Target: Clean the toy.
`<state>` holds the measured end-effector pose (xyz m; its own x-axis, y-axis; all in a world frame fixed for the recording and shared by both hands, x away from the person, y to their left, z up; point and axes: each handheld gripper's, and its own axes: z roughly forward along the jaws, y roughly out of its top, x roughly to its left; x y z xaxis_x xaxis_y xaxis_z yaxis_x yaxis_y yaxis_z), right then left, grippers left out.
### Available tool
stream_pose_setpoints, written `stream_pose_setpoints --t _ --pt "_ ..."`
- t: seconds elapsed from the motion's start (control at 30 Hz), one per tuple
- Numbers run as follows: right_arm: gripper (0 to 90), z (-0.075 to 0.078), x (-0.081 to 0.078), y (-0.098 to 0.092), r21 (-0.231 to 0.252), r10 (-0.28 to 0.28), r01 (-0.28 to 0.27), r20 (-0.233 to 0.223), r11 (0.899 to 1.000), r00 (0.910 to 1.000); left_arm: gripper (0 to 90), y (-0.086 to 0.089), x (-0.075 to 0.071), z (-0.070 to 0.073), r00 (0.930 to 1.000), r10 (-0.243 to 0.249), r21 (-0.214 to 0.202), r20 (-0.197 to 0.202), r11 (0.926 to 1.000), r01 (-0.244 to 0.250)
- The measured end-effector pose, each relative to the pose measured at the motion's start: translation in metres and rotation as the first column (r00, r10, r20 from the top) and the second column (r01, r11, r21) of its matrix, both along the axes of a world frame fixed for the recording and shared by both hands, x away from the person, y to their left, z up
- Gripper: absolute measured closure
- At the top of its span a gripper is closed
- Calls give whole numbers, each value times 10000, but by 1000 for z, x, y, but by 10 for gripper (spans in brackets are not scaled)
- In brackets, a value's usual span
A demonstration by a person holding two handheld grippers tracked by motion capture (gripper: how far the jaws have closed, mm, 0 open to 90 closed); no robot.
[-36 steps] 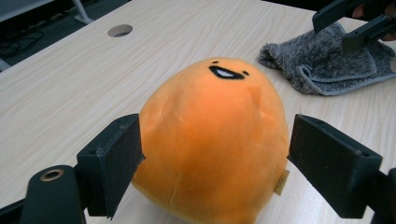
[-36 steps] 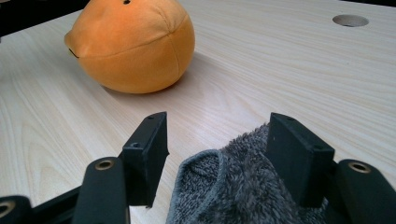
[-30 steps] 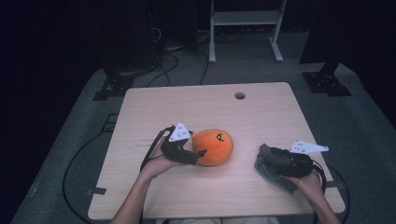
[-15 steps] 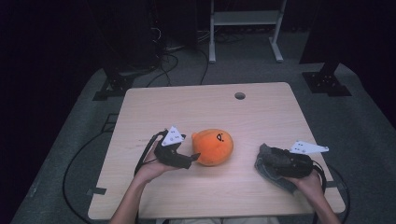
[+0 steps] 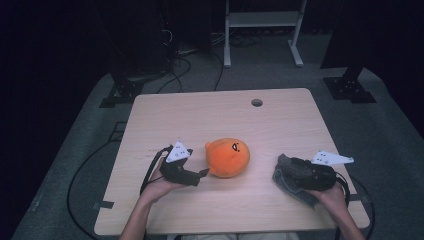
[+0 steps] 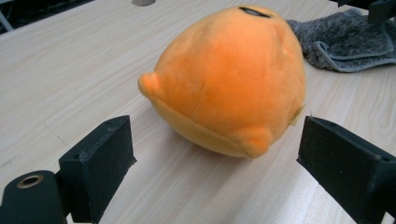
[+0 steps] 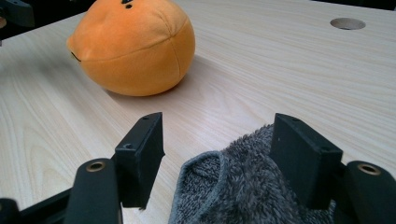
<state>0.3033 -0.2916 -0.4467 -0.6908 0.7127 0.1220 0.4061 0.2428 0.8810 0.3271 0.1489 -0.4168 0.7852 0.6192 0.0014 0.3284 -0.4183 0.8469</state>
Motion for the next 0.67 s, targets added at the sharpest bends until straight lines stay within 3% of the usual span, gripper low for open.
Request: stream_pose_setpoints --t 0.37,0.67 --pt "332 -1 0 -1 2 5 -5 -54 10000 10000 85 14 -6 -21 9988 435 115 -217 9990 -433" --pt "332 -3 0 1 -81 114 -115 -94 9999 9999 59 19 -10 -31 9948 893 -44 -496 9960 -897"
